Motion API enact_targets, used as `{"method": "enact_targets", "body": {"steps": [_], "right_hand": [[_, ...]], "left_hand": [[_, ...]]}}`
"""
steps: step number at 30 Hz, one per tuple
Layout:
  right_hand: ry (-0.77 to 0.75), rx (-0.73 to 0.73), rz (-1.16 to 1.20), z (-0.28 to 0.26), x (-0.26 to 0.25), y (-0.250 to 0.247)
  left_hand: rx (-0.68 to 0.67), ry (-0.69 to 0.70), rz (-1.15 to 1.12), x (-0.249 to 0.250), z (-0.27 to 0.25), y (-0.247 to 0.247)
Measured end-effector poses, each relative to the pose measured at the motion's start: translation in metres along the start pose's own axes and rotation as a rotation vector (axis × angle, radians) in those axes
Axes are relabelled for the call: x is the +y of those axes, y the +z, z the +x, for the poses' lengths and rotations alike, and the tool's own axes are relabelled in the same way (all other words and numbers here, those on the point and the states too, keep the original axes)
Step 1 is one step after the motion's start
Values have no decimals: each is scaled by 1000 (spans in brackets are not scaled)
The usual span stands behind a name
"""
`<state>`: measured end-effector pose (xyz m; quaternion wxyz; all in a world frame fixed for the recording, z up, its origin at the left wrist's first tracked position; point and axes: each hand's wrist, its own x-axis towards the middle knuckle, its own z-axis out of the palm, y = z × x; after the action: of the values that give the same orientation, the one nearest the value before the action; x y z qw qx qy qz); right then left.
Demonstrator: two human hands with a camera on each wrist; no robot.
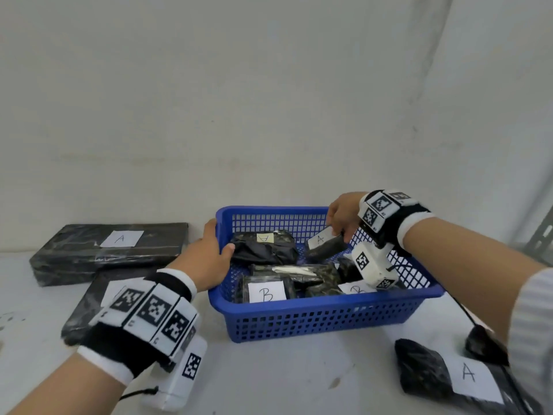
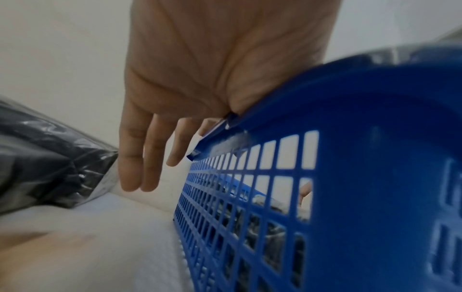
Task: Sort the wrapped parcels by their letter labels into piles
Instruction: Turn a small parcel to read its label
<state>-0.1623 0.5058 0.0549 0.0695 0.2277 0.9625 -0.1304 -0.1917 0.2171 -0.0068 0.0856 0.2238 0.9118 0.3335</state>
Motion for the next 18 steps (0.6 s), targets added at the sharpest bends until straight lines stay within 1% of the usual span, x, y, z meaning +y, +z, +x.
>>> {"method": "enact_targets", "body": {"steps": [2,3,4,6,10,14,16,18], "right_hand": [[32,-85,65,7,4,1],[44,-131,141,9,5,4],[46,-150,204,10,7,4],[40,-165,246,14,9,9],[17,-206,162,17,7,21],[-2,-173,7,14,1,21],[-14,-184,-4,14,2,19],[-22,-206,52,8,2,10]], "left_hand": [[8,3,6,0,0,1],[11,-1,12,-1,0,1],[13,1,19,1,-1,1],[16,-2,31,0,0,2],[28,-12,36,0,0,3],[33,-21,30,-1,1,4],[33,-30,35,-3,4,5],[39,-54,50,-5,6,5]]}}
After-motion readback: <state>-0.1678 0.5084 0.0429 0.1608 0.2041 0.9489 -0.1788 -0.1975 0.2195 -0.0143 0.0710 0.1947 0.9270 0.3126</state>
